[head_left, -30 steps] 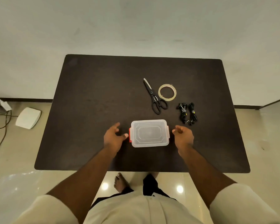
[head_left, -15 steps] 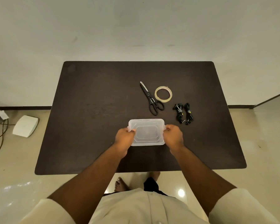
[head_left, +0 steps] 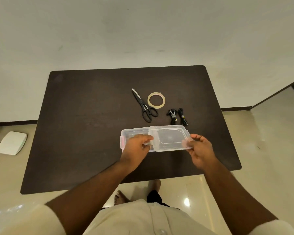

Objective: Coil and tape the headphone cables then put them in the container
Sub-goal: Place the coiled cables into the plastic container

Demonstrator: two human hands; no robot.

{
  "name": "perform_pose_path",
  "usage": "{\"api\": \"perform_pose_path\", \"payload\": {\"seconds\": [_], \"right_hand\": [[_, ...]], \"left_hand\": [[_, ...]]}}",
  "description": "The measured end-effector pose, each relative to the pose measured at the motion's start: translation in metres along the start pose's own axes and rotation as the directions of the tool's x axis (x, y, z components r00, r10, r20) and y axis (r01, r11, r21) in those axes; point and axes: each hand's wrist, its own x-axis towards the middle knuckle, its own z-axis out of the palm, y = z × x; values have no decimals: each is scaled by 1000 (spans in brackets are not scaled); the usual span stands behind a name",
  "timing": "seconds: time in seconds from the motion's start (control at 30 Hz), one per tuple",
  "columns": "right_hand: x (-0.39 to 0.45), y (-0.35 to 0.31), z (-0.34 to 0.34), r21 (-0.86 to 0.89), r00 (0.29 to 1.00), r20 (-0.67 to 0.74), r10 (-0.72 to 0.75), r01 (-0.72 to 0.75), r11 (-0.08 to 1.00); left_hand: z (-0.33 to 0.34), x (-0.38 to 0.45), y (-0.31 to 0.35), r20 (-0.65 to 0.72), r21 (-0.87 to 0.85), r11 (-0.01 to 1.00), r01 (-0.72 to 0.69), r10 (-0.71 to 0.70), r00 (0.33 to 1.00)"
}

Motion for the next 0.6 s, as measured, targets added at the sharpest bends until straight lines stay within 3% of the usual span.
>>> {"api": "perform_pose_path", "payload": {"seconds": [0.17, 0.4, 0.5, 0.6], "right_hand": [[44, 9, -27, -312, 972, -158, -175, 119, 943], [88, 19, -62, -531, 965, -141, -222, 115, 840], [100, 19, -66, -599, 971, -113, -212, 104, 794], [109, 15, -67, -684, 978, -50, -203, 115, 720]], "left_hand": [[56, 26, 17, 136, 83, 992, 92, -103, 985], [102, 57, 32, 263, 301, 944, 137, -220, 939], [113, 74, 31, 295, 251, 925, 286, -354, 887], [115, 93, 40, 299, 338, 866, 368, -470, 830]]}}
